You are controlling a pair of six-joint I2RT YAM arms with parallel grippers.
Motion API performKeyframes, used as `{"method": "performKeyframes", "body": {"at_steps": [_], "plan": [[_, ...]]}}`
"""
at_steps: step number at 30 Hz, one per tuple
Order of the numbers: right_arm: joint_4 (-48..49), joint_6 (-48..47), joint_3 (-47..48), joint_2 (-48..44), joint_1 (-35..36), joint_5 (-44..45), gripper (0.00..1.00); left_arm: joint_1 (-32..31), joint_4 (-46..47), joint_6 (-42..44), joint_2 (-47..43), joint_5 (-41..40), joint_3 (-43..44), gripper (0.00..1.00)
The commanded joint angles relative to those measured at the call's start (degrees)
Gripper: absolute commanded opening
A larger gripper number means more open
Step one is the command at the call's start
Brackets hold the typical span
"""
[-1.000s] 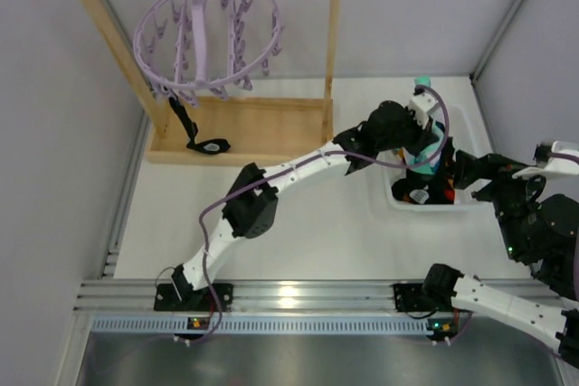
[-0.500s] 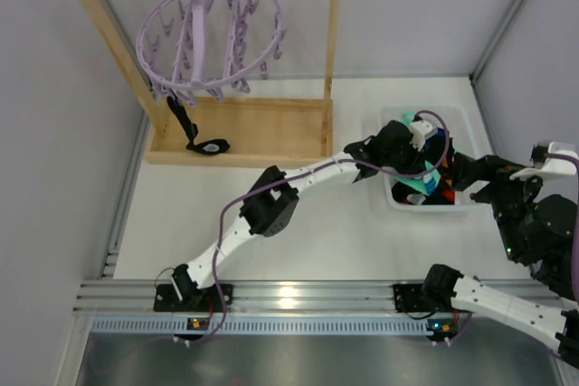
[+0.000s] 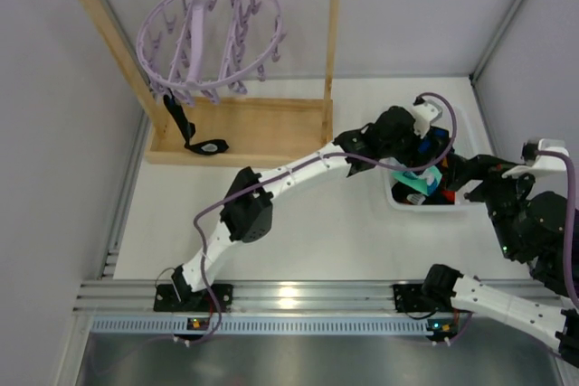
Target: Remove the socks clipped to the hanger
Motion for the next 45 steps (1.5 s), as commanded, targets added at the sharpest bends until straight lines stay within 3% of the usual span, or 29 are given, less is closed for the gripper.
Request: {"method": "performKeyframes", "body": {"at_steps": [1,5,7,14,18,22,25,27,29,31,35,39,45], "plan": [[0.93,0.21,-0.71,1.82,-0.41,-0.50,0.77,0.51,-1.28,1.09,-8.91,-4.24,-3.45,0.98],[1.98,0.82,-0.80,2.17,-0.41,-1.20,0.78,0.86,-1.19,-1.54,-19.25,-13.00,-12.84,0.98],[3.47,0.82,-1.41,1.73,-0.41,-1.65,0.80,0.77,-1.02,-3.12,-23.58,-18.62,-22.15,0.98],[8.92,0.03,-4.31,3.83,-0.32,-3.40,0.99,0.86,-1.02,-9.10,-47.54,-46.03,-52.04,0.98],[12.70,-0.49,-5.63,6.29,-0.32,-5.68,0.99,2.61,-1.46,-14.70,-60.83,-50.99,-66.19,0.98],[15.25,-0.93,-6.25,8.93,-0.41,-8.15,0.99,12.16,-1.64,-17.72,-76.46,-48.72,-78.06,0.98],[16.74,-1.46,-6.42,11.13,-0.41,-9.91,0.99,19.11,-1.29,-16.32,-81.76,-47.92,-83.43,0.98],[18.14,-1.81,-6.60,12.09,-0.32,-10.96,0.99,22.20,-0.76,-15.18,-82.13,-50.72,-85.10,0.98],[19.29,-2.08,-7.12,12.45,-0.32,-12.53,0.99,24.31,6.33,-11.24,-80.82,-52.84,-86.68,0.98],[20.79,-2.17,-7.48,12.80,-0.41,-13.68,0.99,29.58,19.10,-5.26,-78.98,-47.96,-90.02,0.98],[21.32,-2.17,-8.18,13.07,-0.32,-16.23,0.99,39.60,35.93,-2.34,-74.85,-42.06,-95.48,0.98],[21.32,-2.43,-9.32,12.80,-0.32,-18.87,0.99,49.44,47.30,-3.39,-69.75,-36.42,-98.12,0.98],[21.84,-3.48,-10.29,12.98,-0.41,-20.28,0.99,55.78,57.69,-4.43,-55.45,-30.00,-96.55,0.98]]}}
